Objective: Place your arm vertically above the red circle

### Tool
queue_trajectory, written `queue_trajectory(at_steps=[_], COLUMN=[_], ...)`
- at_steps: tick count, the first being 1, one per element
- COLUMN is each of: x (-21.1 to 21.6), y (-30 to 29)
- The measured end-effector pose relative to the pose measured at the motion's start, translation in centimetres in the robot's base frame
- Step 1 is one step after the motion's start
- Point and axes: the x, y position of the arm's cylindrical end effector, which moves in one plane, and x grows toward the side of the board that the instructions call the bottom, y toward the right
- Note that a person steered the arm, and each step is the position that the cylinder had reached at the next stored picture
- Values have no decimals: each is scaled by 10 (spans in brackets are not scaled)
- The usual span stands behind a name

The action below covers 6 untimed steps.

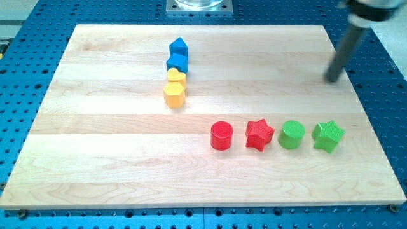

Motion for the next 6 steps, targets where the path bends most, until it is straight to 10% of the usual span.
queue_trajectory(at_steps=[5, 6], x=[19, 25], y=[-56, -141])
